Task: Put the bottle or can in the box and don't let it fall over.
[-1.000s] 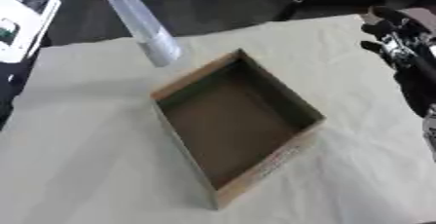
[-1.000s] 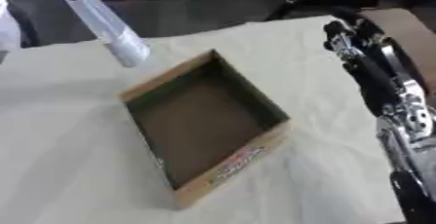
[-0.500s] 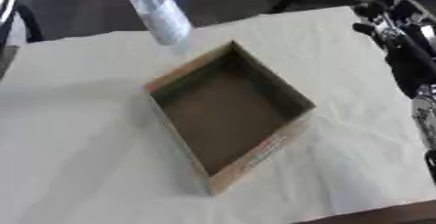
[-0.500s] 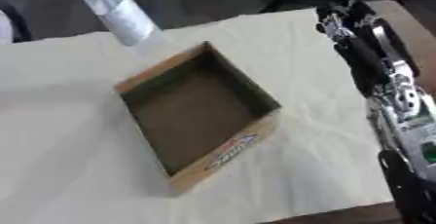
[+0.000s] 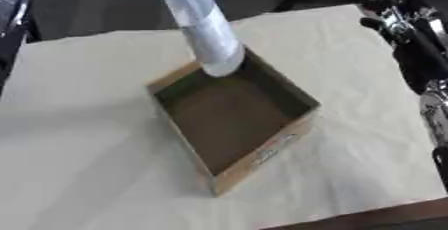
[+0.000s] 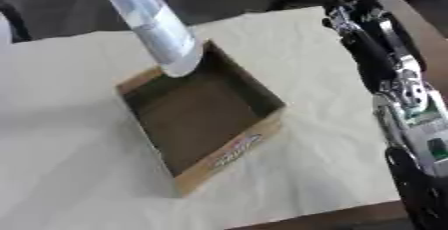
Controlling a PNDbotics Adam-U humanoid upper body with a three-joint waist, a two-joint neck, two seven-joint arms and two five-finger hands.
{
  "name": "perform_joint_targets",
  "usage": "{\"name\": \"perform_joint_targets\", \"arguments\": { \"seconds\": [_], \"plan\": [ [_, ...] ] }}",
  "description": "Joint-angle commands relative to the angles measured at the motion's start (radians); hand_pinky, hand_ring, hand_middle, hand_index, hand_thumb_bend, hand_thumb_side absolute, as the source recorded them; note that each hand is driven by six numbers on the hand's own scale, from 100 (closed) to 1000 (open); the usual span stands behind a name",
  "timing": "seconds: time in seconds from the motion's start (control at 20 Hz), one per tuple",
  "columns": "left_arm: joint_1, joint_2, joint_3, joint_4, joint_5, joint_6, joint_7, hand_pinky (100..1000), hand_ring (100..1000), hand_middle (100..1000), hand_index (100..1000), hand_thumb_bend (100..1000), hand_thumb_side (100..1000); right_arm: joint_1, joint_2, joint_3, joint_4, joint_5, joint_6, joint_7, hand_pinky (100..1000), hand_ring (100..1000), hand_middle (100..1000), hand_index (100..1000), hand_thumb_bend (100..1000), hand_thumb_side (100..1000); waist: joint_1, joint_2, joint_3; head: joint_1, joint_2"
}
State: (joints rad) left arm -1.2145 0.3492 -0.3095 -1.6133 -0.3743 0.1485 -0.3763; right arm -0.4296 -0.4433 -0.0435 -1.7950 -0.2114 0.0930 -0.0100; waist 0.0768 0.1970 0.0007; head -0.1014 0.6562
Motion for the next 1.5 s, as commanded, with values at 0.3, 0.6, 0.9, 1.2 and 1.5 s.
{"name": "perform_joint_targets", "arguments": {
  "seconds": [0.3,0.6,0.9,1.2,1.5],
  "plan": [
    [0.027,-0.048,-0.059,-0.020,-0.104,-0.049,-0.034,116,245,136,162,532,100,-0.007,-0.009,-0.025,0.007,-0.011,0.028,-0.054,901,946,1000,902,100,570,-0.003,-0.020,-0.001,-0.002,-0.029],
    [0.055,-0.057,-0.098,0.013,-0.189,-0.080,-0.007,168,293,223,211,602,100,-0.007,-0.009,-0.032,0.006,-0.015,0.050,-0.092,900,946,1000,902,100,576,-0.002,-0.011,-0.004,-0.002,-0.044],
    [0.075,-0.050,-0.115,0.062,-0.253,-0.077,-0.012,617,643,606,649,647,100,-0.005,-0.011,-0.033,0.003,-0.018,0.053,-0.097,900,945,1000,901,100,575,-0.002,-0.013,-0.002,-0.001,-0.046],
    [0.086,-0.031,-0.108,0.065,-0.284,-0.119,-0.147,855,823,820,864,734,156,-0.002,-0.013,-0.033,0.002,-0.018,0.052,-0.097,900,945,1000,901,100,573,-0.006,-0.015,0.001,-0.002,-0.045],
    [0.102,0.001,-0.102,0.039,-0.199,-0.165,-0.324,971,912,934,951,457,398,0.002,-0.015,-0.034,0.002,-0.018,0.052,-0.097,900,945,1000,901,100,573,-0.008,-0.015,0.005,-0.007,-0.043]
  ]
}}
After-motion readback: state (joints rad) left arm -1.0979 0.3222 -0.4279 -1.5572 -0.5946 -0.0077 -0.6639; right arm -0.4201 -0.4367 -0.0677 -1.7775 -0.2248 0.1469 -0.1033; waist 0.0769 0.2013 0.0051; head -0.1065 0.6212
